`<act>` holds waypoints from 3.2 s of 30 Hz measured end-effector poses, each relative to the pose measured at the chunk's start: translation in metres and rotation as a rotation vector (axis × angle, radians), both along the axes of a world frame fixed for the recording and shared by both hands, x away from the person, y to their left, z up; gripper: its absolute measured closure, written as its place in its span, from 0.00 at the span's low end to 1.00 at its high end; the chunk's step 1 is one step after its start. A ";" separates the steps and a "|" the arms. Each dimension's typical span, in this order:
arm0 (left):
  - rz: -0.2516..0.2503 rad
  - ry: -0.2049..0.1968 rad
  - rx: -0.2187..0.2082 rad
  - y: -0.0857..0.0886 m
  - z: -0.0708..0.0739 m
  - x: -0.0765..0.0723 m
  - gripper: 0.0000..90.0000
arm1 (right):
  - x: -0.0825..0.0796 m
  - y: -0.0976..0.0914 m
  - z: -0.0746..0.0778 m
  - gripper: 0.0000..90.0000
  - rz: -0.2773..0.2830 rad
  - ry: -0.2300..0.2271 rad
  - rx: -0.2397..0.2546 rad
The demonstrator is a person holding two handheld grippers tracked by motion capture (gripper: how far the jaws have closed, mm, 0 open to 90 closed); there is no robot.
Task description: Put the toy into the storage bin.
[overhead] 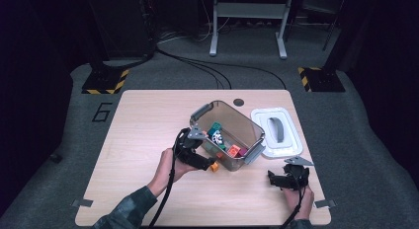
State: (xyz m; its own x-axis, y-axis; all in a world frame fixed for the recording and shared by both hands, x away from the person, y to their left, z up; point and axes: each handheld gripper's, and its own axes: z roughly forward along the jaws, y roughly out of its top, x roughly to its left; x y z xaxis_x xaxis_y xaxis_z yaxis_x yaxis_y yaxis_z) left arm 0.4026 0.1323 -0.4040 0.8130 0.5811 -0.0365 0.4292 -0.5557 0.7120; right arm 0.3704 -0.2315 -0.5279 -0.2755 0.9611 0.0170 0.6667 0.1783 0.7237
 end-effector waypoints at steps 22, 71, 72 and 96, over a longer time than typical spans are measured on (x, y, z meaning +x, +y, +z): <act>0.050 0.005 0.033 -0.022 -0.094 0.002 0.23 | 0.000 0.000 0.000 0.05 -0.001 0.001 0.001; 0.021 -0.041 -0.004 0.021 -0.035 0.000 0.66 | 0.000 0.000 0.000 0.05 0.005 0.000 -0.008; 0.020 -0.042 -0.002 0.023 -0.031 0.001 0.66 | 0.000 0.000 0.000 0.05 0.005 0.000 -0.008; 0.006 -0.075 -0.057 0.006 0.039 0.028 0.66 | 0.000 0.000 0.000 0.05 0.000 0.000 0.001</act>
